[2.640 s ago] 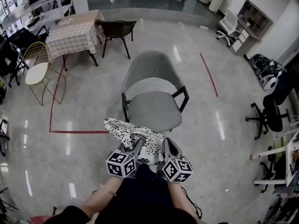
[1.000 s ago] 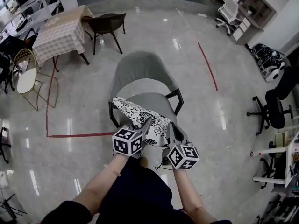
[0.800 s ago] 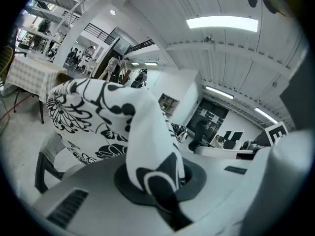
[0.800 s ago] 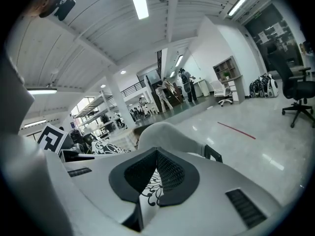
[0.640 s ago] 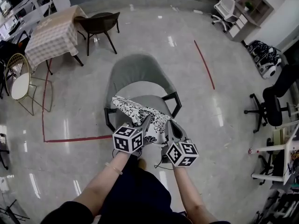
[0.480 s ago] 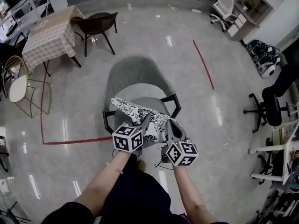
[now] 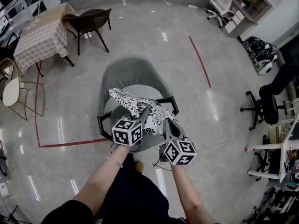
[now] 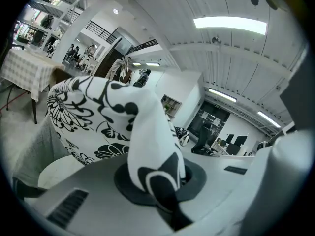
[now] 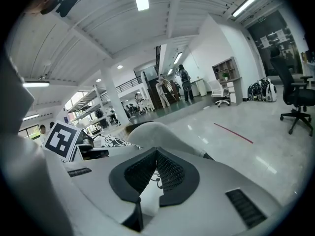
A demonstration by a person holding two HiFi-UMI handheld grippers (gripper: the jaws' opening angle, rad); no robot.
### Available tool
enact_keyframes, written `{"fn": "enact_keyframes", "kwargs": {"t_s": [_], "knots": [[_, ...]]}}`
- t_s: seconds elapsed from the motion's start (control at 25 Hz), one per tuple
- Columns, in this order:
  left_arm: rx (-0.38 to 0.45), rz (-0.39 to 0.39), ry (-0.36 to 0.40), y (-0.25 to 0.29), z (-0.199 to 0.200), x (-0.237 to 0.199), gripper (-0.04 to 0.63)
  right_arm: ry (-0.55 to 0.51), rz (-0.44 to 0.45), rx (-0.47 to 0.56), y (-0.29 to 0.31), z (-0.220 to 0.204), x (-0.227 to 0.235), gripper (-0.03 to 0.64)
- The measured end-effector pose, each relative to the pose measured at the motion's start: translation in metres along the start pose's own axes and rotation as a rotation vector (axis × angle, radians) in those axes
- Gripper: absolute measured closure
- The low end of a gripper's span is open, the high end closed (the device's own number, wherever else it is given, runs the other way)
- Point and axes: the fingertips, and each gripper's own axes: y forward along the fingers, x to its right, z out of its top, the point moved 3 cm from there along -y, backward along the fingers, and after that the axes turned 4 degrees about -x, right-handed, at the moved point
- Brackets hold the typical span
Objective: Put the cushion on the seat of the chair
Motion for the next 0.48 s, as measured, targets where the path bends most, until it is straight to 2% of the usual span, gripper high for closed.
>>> {"fn": "enact_keyframes", "kwargs": {"t_s": [0.24, 0.48], "knots": [[0.005, 0.006, -0.025, 0.015, -0.001, -0.013, 0.565, 0.008, -0.009, -0.008, 0.01, -0.002, 0.004, 0.626], [-0.076, 0.047, -0.044, 0.022, -0.043, -0.035, 0.565, 0.02, -0.006, -0.041, 0.018, -0.016, 0.007, 0.626]]}}
